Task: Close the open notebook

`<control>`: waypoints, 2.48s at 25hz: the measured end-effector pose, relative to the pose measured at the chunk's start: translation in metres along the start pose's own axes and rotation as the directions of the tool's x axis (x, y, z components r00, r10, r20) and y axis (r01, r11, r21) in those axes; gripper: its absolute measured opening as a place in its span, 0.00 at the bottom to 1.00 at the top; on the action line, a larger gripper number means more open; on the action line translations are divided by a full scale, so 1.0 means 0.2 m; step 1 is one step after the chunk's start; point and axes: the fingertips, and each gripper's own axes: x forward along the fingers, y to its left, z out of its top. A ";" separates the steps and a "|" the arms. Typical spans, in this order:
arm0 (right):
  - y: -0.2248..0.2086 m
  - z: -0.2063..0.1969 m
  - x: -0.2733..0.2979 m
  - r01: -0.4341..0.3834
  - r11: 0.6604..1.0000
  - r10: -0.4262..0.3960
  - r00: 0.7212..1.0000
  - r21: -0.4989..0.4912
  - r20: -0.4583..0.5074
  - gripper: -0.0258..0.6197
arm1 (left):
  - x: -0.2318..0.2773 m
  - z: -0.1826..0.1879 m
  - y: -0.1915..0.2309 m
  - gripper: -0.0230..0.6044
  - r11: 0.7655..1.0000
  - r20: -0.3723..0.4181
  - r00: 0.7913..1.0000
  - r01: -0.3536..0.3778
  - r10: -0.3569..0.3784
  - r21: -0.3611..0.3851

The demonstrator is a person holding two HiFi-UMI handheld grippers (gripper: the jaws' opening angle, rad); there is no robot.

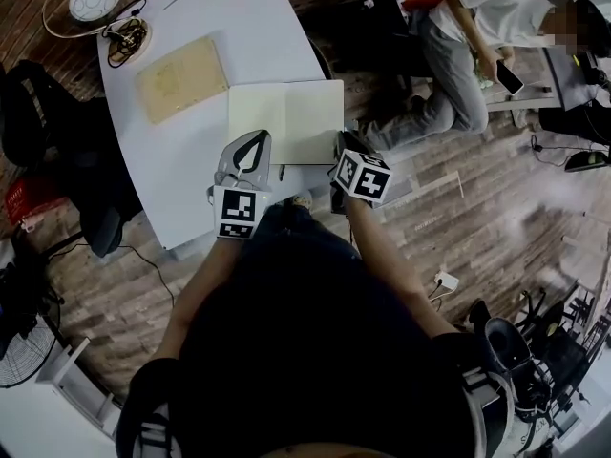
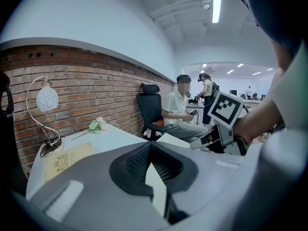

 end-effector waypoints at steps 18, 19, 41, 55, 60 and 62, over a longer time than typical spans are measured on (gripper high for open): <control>0.18 0.12 -0.13 0.019 0.996 -0.010 0.995 -0.088 0.098 0.10 | -0.17 0.02 0.03 0.03 0.999 0.050 0.998 -0.039 0.039 -0.005; 0.19 0.13 -0.13 0.021 0.995 -0.012 0.995 -0.096 0.102 0.10 | -0.18 0.02 0.03 0.03 0.999 0.052 0.998 -0.040 0.040 -0.005; 0.40 0.19 -0.18 0.002 0.979 0.028 0.989 -0.202 0.146 0.09 | -0.33 0.00 0.08 0.03 0.995 0.074 0.992 -0.098 0.099 -0.017; 0.60 0.21 -0.19 -0.039 0.959 0.087 0.983 -0.282 0.160 0.09 | -0.44 -0.03 0.13 0.03 0.990 0.079 0.987 -0.139 0.141 -0.025; 0.66 0.21 -0.19 -0.046 0.955 0.097 0.982 -0.294 0.161 0.09 | -0.48 -0.04 0.15 0.03 0.988 0.079 0.985 -0.154 0.156 -0.029; 0.68 0.21 -0.18 -0.045 0.953 0.098 0.982 -0.298 0.163 0.09 | -0.49 -0.05 0.17 0.03 0.986 0.078 0.983 -0.162 0.164 -0.031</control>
